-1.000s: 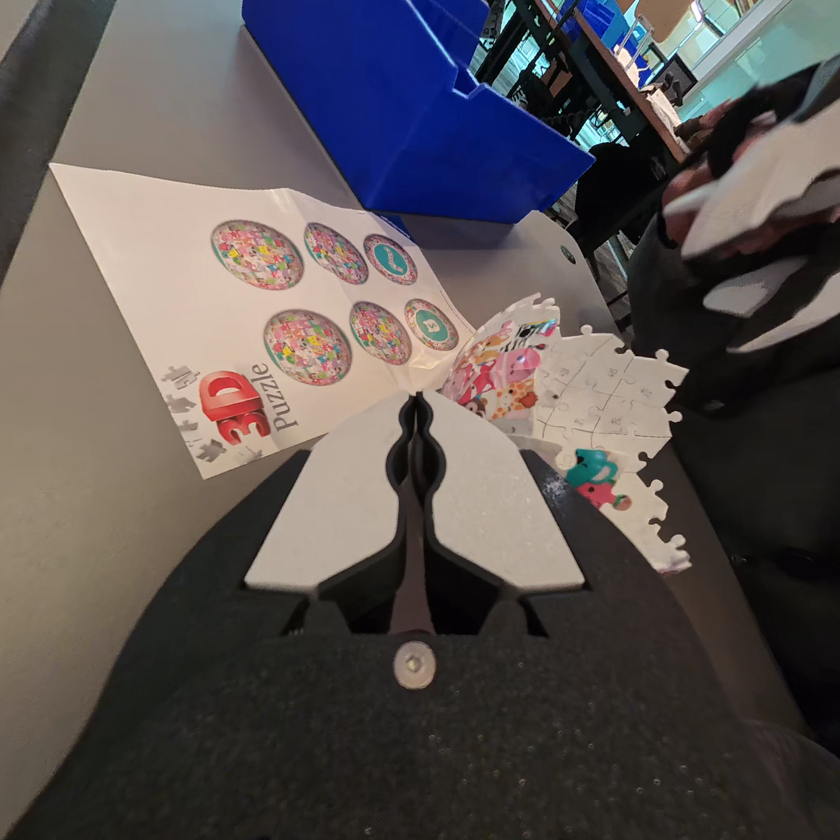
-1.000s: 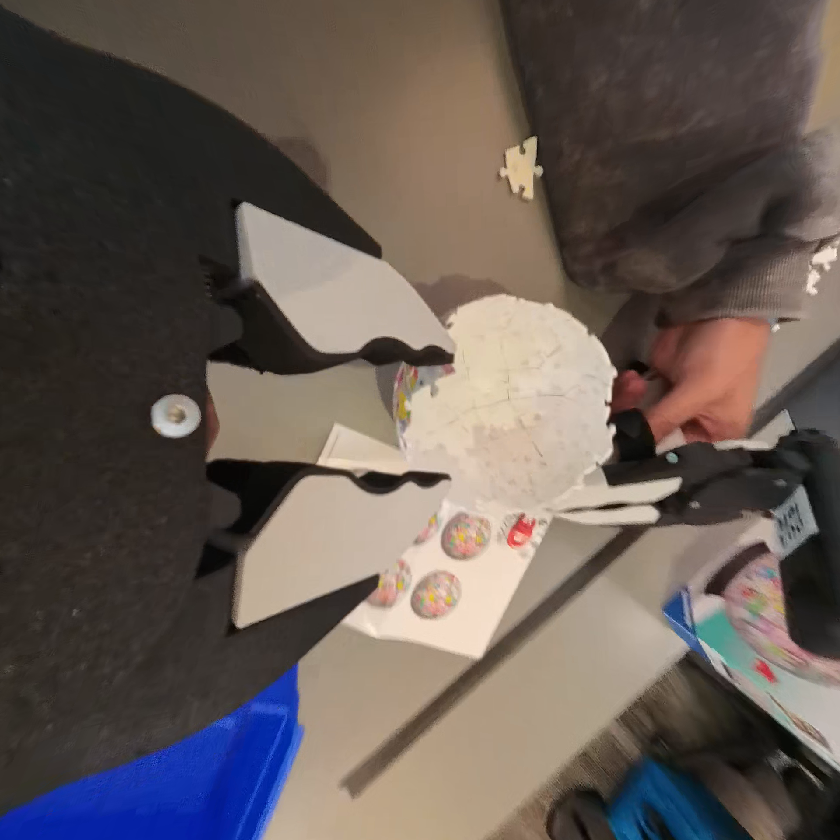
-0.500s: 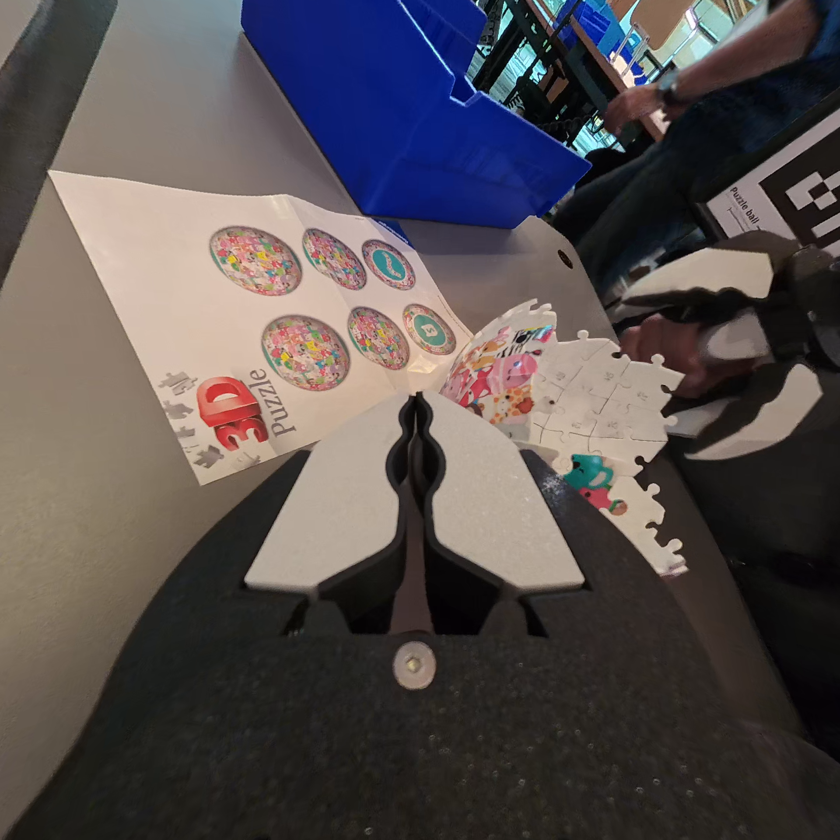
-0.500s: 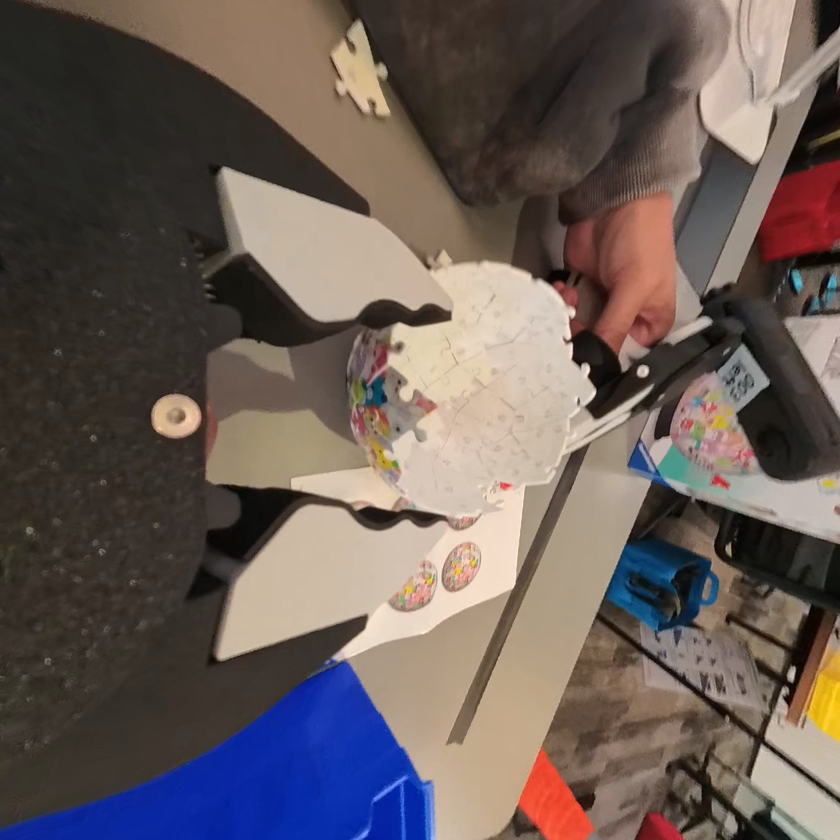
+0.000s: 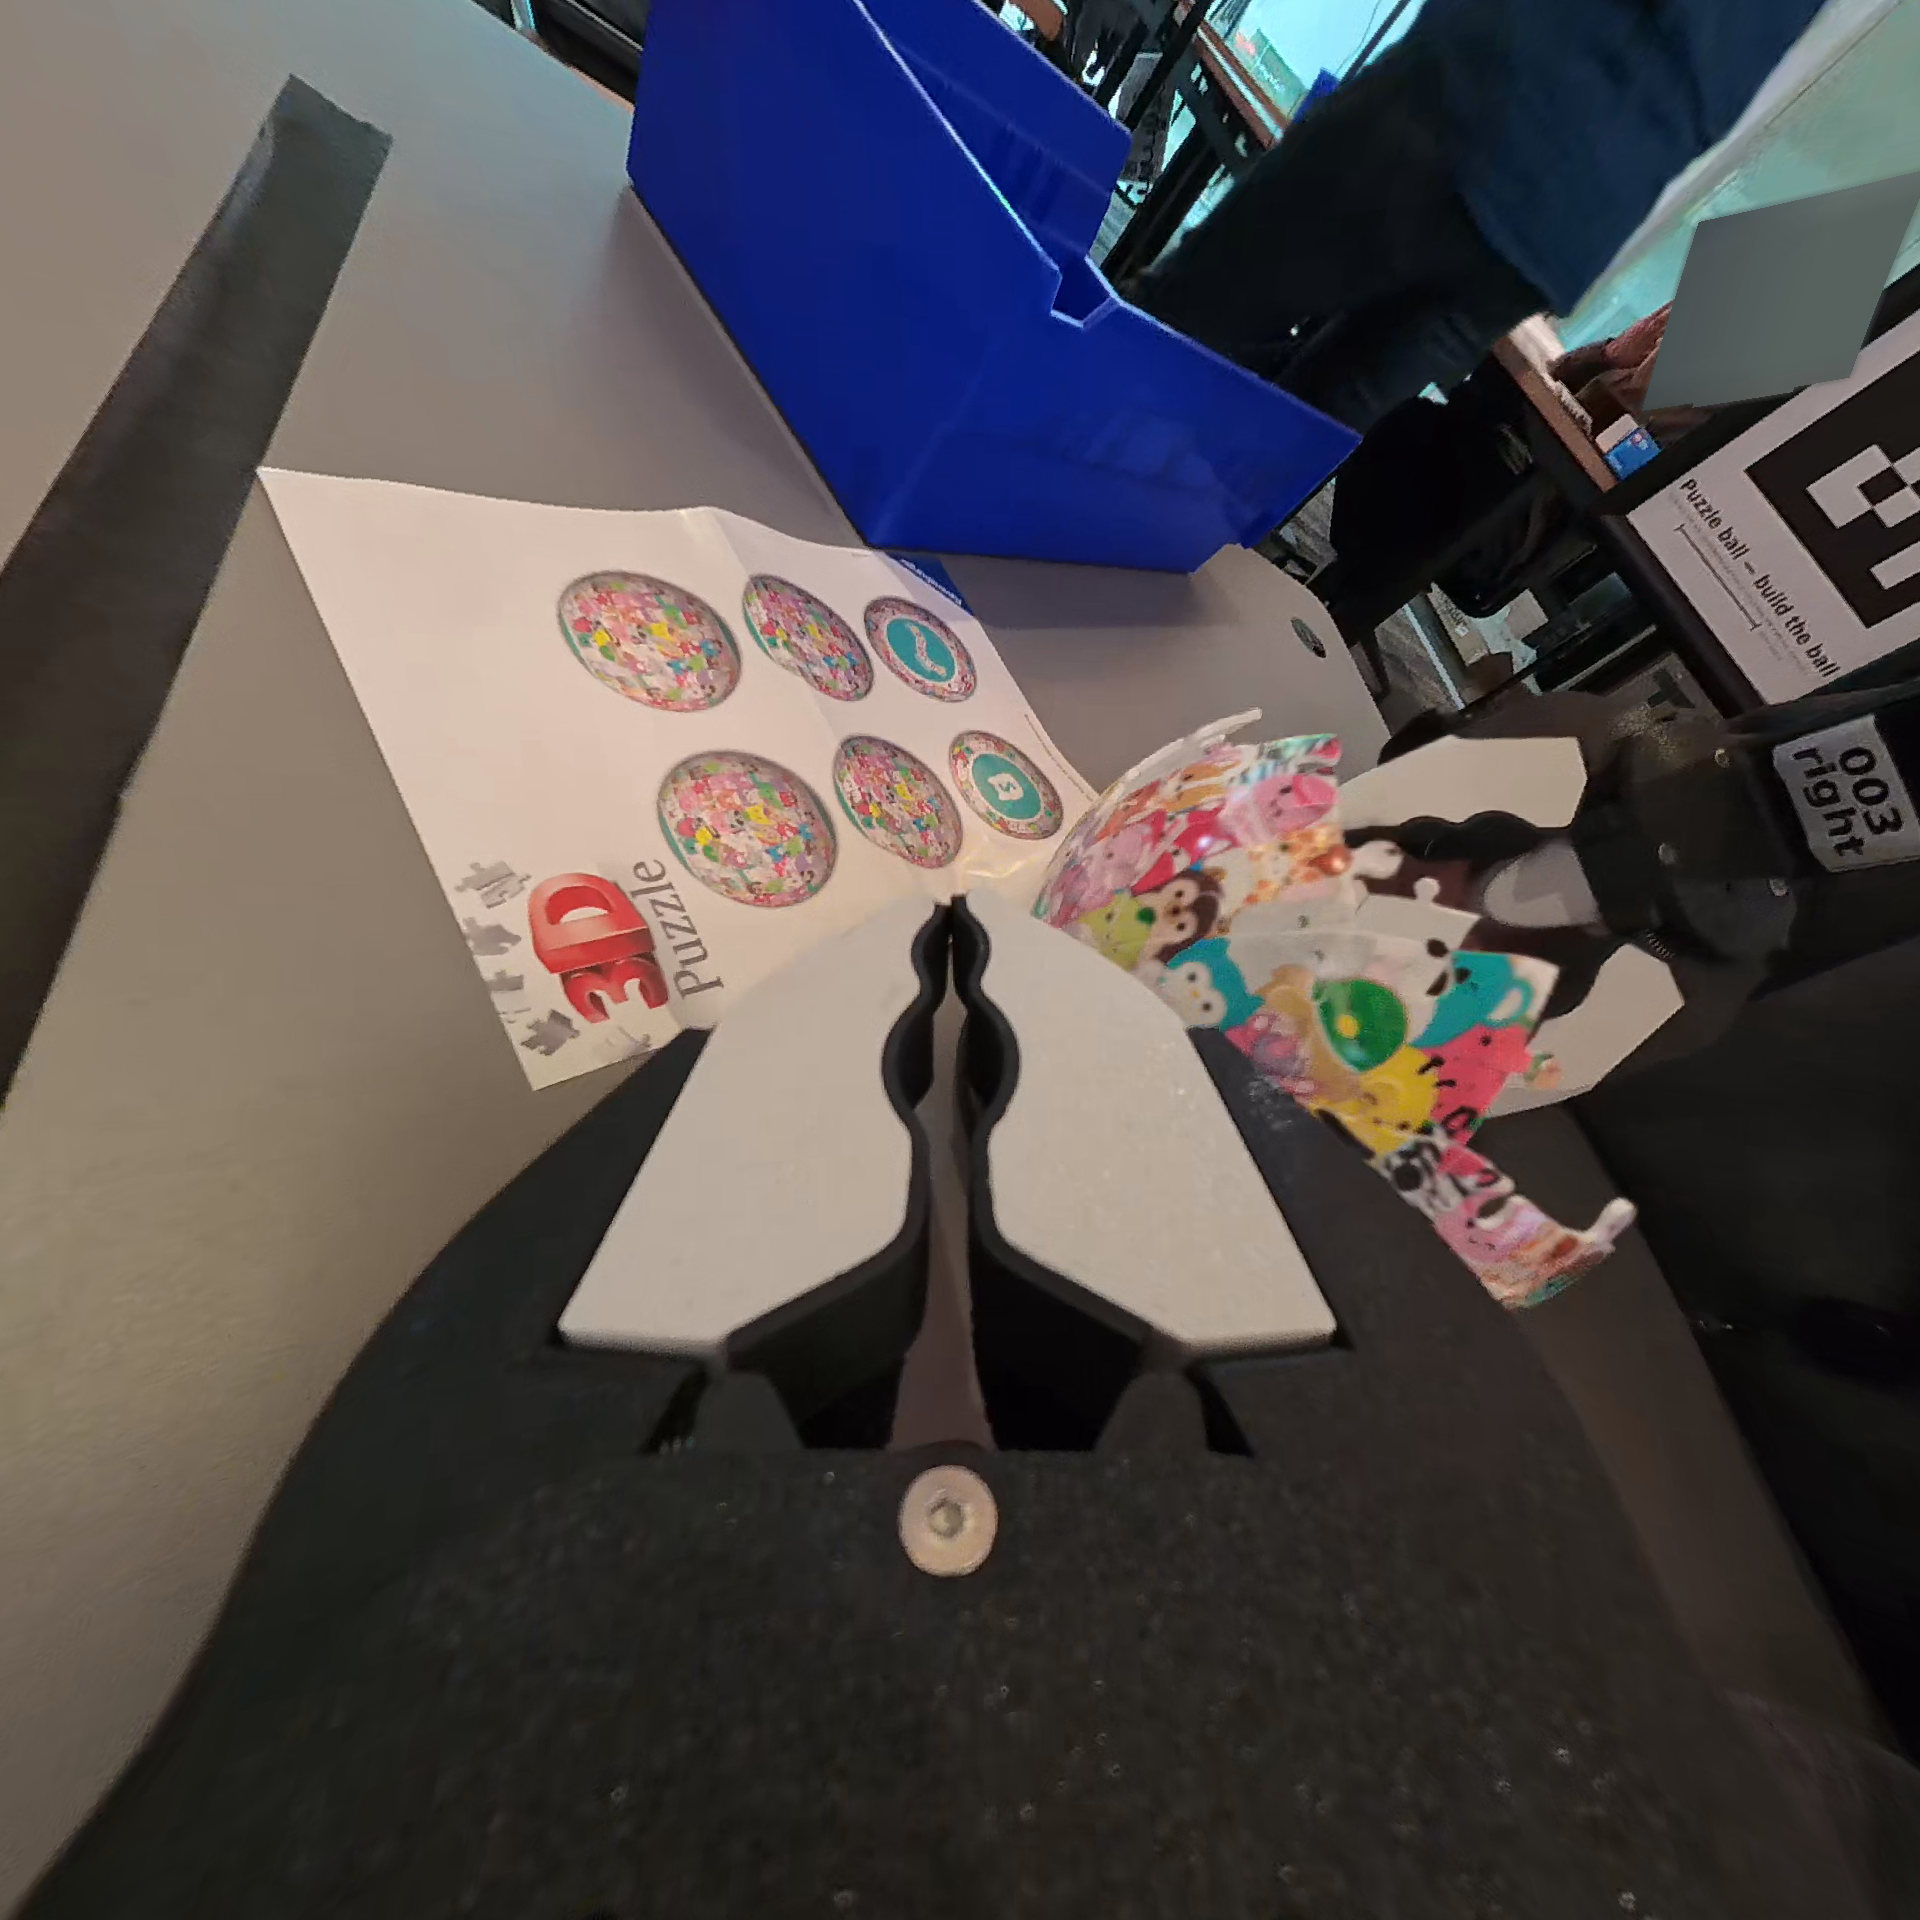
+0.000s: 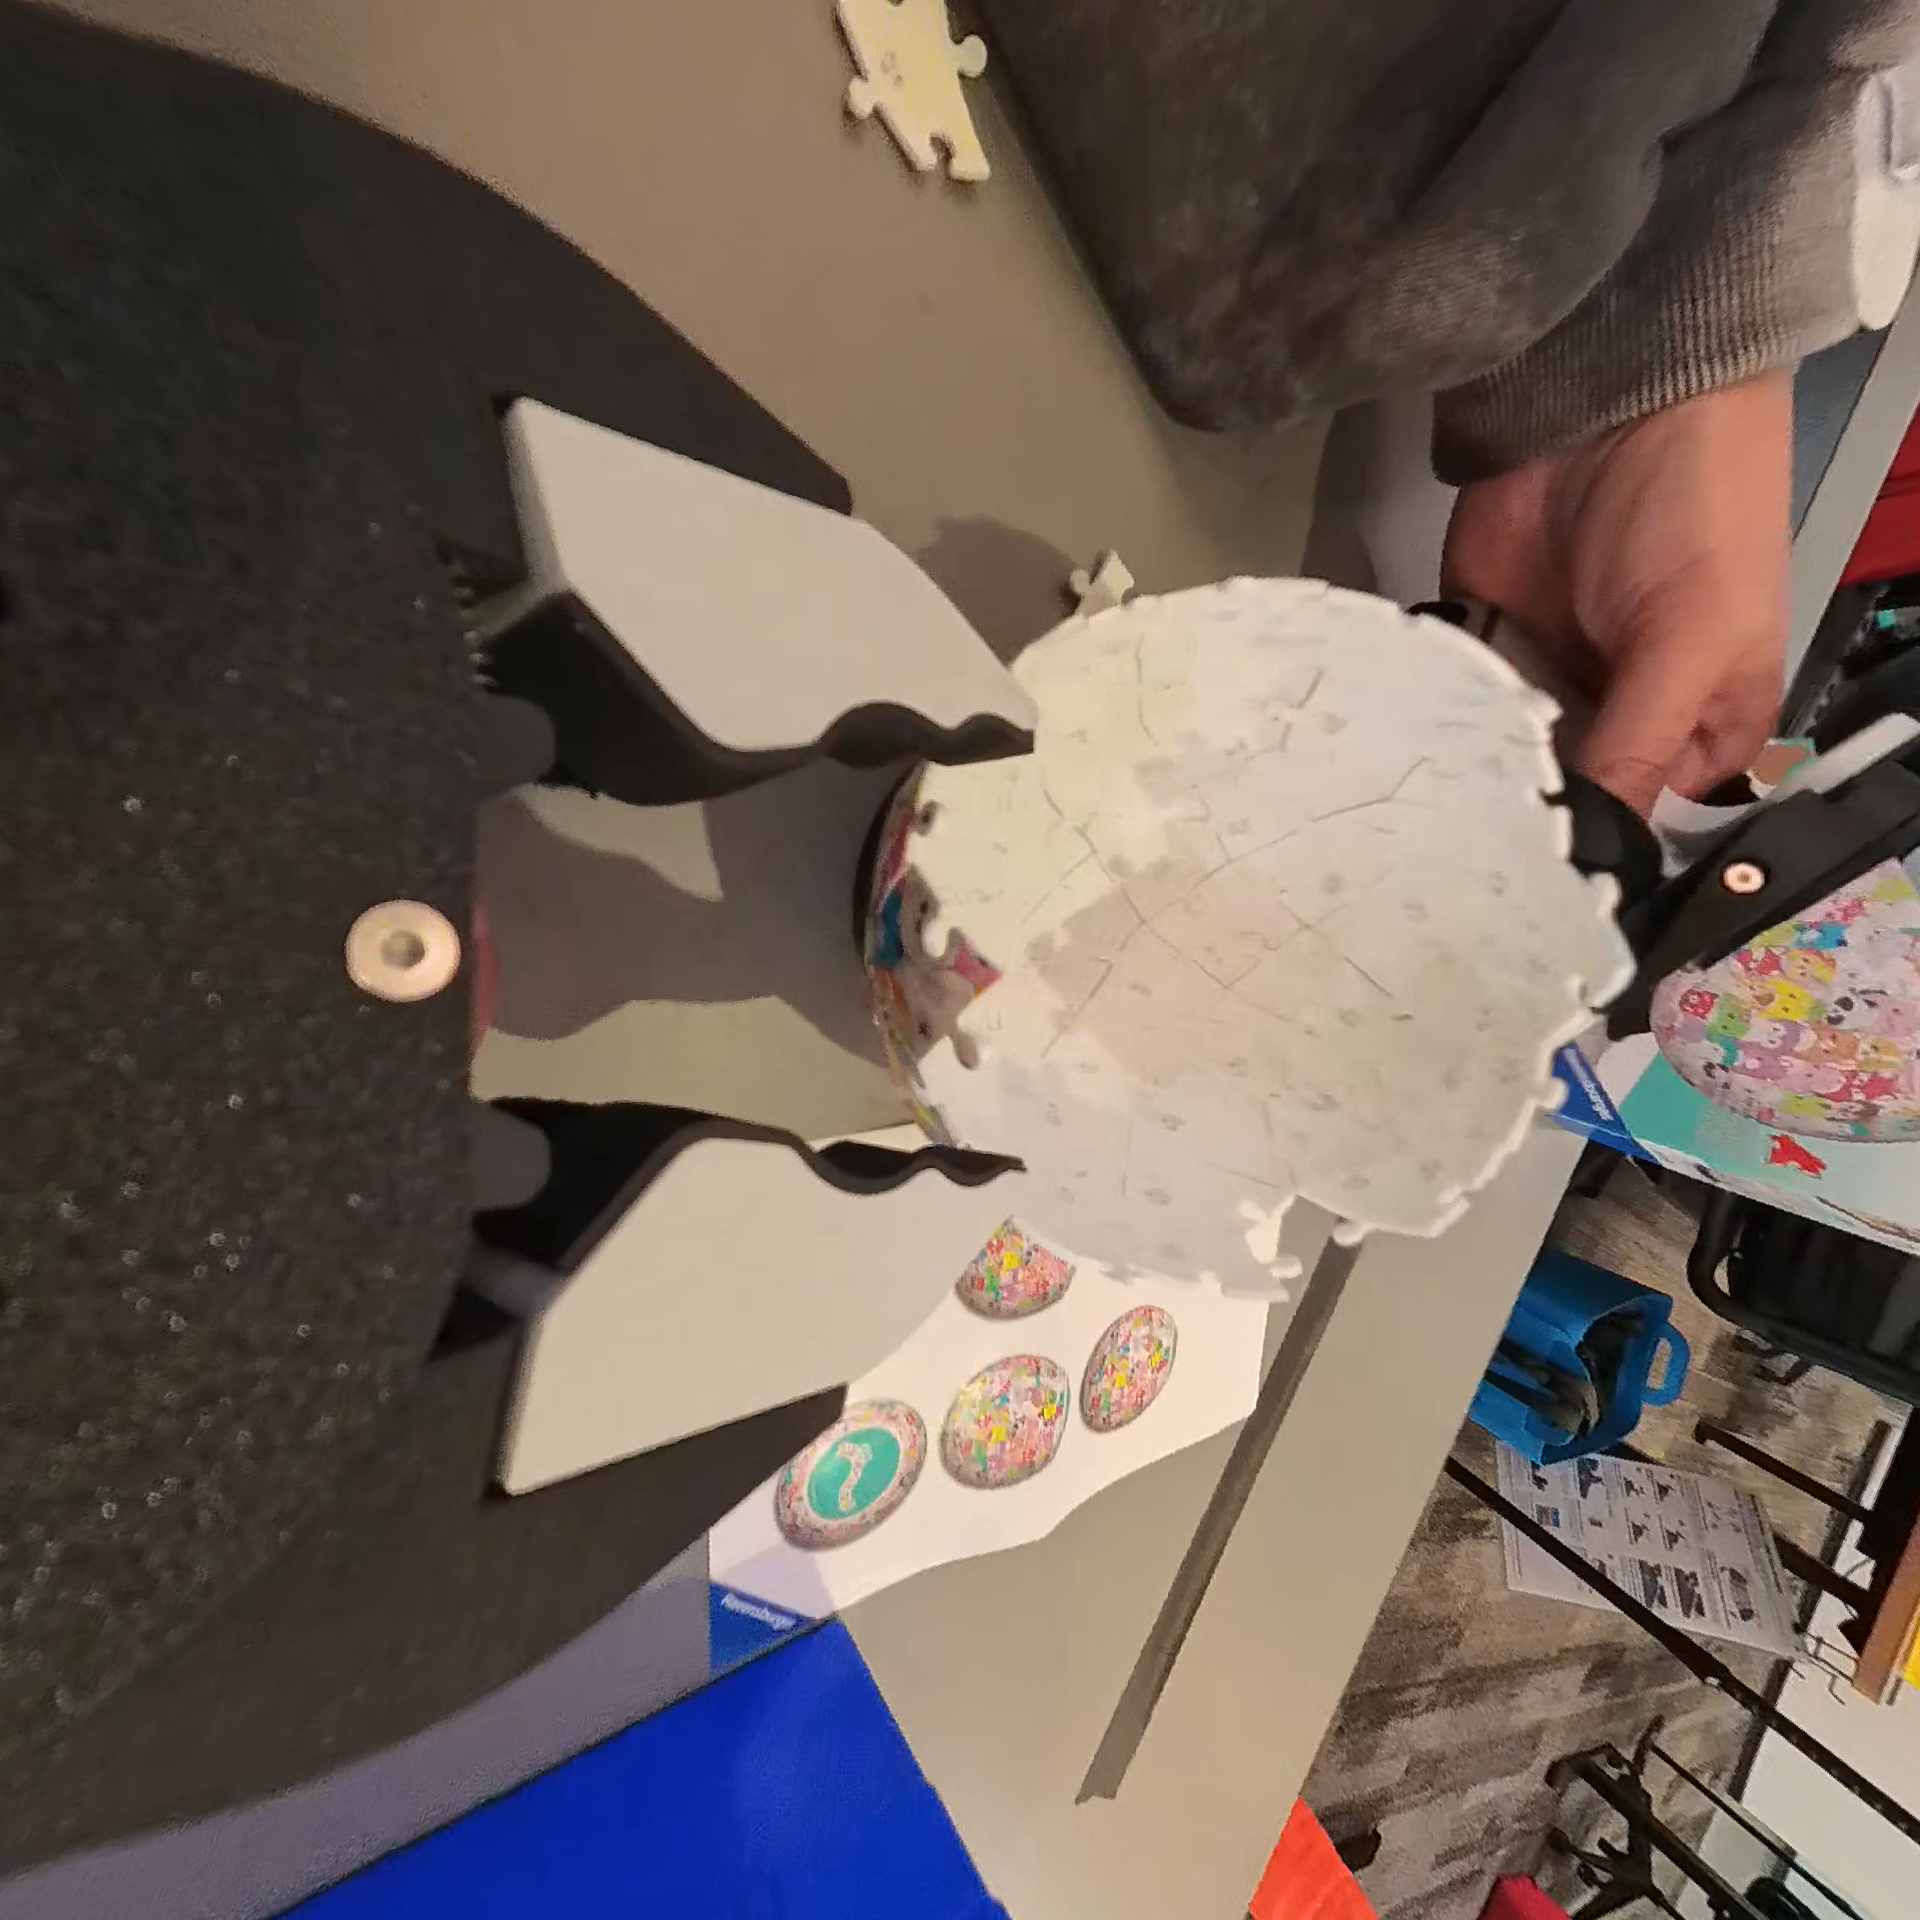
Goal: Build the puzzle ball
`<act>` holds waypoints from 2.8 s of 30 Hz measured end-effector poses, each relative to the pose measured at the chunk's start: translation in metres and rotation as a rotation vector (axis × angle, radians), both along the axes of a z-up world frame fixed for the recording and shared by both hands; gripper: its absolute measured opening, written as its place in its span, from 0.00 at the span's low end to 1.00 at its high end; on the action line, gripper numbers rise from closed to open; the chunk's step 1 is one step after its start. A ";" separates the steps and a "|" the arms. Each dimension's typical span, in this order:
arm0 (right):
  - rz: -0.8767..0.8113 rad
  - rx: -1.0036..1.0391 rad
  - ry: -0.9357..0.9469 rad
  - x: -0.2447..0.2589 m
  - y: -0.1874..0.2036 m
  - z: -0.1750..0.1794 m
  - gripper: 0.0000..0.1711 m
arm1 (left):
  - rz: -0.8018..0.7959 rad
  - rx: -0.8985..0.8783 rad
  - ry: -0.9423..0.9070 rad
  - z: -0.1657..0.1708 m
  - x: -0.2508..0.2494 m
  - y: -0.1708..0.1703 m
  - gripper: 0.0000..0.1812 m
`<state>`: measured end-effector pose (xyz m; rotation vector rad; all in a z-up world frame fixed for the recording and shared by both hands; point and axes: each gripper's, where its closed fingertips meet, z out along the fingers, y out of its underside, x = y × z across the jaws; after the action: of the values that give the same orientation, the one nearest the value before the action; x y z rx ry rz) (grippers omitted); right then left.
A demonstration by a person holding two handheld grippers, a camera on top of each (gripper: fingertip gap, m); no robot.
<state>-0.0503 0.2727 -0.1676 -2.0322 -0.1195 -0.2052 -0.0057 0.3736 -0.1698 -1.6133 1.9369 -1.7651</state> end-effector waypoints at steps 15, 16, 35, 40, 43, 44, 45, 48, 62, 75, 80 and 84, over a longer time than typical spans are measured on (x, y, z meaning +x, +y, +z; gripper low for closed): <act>0.349 -0.031 -0.409 0.030 0.023 0.089 0.31 | -0.008 -0.034 -0.035 0.001 0.010 -0.007 0.00; 0.364 -0.084 -0.419 0.037 0.031 0.084 0.31 | -0.014 -0.032 -0.039 0.001 0.010 -0.010 0.00; 0.355 -0.261 -0.684 0.046 0.070 0.037 0.02 | -0.084 -0.031 -0.070 0.007 0.018 -0.020 0.00; 0.357 -0.242 -0.698 0.045 0.073 0.036 0.02 | -0.090 -0.023 -0.065 0.005 0.017 -0.021 0.00; 0.366 -0.241 -0.690 0.045 0.073 0.036 0.02 | -0.095 -0.022 -0.061 0.005 0.017 -0.023 0.00; 0.369 -0.244 -0.694 0.046 0.073 0.036 0.02 | -0.096 -0.021 -0.060 0.004 0.017 -0.023 0.00; 0.373 -0.245 -0.695 0.046 0.074 0.036 0.02 | -0.100 -0.018 -0.059 0.004 0.017 -0.024 0.00; 0.386 -0.253 -0.685 0.046 0.075 0.035 0.02 | -0.100 -0.014 -0.055 0.003 0.017 -0.025 0.00; 0.437 -0.261 -0.634 0.044 0.070 0.057 0.11 | -0.043 -0.043 -0.093 0.010 0.015 -0.022 0.00; 0.345 -0.268 -0.223 0.011 0.033 0.046 0.00 | 0.134 -0.055 -0.186 0.025 0.016 0.002 0.00; 0.436 -0.329 -0.526 0.021 0.047 0.035 0.00 | 0.113 -0.086 -0.192 0.029 0.013 -0.002 0.00; 0.473 -0.342 -0.535 0.022 0.056 0.026 0.00 | 0.074 -0.084 -0.191 0.029 0.008 -0.009 0.00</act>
<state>-0.0279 0.3290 -0.1421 -2.1674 -1.0156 -0.4454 0.0024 0.3644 -0.1412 -1.4581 1.7191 -1.9168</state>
